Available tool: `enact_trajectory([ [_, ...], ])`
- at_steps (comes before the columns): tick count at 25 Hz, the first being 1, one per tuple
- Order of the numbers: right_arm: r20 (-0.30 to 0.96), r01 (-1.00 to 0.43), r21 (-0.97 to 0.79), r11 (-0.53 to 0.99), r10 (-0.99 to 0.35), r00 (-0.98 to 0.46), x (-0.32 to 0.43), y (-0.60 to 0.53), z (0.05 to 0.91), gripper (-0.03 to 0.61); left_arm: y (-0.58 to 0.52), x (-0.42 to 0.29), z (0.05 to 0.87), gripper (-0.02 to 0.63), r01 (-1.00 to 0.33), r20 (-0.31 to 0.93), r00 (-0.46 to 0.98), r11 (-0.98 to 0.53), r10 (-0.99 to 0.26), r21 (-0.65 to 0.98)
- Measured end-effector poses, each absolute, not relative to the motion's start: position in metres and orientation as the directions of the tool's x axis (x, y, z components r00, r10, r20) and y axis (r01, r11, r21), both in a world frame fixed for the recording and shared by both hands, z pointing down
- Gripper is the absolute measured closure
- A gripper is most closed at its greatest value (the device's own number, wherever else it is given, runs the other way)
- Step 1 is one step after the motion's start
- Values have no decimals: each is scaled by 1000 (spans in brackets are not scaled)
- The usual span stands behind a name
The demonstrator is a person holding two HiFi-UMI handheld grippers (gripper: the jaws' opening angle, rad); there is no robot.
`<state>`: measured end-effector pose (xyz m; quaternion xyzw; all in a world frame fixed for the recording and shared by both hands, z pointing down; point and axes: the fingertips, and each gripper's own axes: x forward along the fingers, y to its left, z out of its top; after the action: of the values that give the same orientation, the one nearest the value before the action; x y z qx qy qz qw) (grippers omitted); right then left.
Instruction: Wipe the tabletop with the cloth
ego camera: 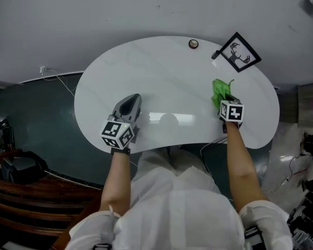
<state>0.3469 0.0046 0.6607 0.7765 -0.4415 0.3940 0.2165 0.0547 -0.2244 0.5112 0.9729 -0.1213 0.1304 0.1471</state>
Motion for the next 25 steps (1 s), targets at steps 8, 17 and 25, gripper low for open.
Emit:
enact_trajectory([
  [8,784,-813,6,-583,-502,366,350,28,663,497,-220,44,505,592,-321,281,926,-919,-253,231],
  [17,787,-778,36,-627,-462,409,317,4,663,497,-237,-7,514,592,-369,311,906,-897,-288,244],
  [25,785,-777,26,-629,-468,405,266,-44,663,497,-267,-52,515,592,-391,315,898,-886,-308,250],
])
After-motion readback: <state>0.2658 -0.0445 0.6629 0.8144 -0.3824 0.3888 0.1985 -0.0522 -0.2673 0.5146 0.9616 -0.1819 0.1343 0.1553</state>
